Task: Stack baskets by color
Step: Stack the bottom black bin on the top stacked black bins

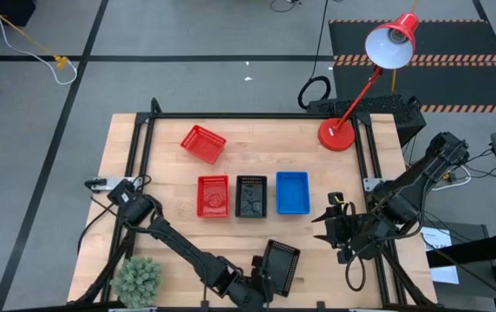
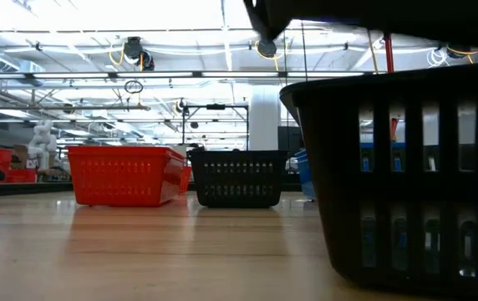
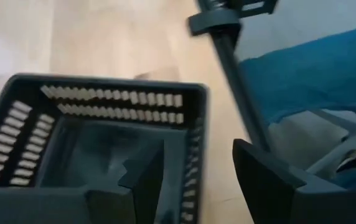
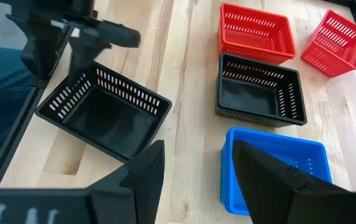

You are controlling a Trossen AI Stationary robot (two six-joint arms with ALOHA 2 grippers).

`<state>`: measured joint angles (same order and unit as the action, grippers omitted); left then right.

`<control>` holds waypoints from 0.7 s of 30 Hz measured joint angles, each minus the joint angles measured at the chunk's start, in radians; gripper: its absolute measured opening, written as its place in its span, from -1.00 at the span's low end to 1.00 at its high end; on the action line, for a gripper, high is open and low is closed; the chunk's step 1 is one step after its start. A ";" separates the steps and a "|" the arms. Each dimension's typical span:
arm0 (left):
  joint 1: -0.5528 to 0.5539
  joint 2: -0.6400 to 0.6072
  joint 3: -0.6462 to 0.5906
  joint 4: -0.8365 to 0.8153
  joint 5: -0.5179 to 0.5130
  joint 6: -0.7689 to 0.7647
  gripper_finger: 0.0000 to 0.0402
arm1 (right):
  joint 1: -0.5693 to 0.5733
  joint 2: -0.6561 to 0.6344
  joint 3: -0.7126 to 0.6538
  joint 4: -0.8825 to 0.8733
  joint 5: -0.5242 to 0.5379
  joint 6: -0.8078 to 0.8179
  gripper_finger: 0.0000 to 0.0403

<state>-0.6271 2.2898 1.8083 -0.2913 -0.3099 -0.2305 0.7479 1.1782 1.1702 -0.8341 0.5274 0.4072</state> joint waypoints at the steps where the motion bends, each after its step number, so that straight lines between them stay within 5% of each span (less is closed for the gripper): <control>1: 0.004 0.000 0.000 -0.008 -0.001 -0.011 -0.05 | 0.000 0.000 0.000 0.000 0.000 0.000 -0.10; 21: 0.022 0.002 0.000 -0.132 0.034 -0.060 -0.07 | 0.000 0.000 0.000 0.000 0.000 0.000 -0.10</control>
<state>-0.6049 2.2917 1.8084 -0.4233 -0.2764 -0.2902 0.7479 1.1782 1.1702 -0.8341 0.5270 0.4072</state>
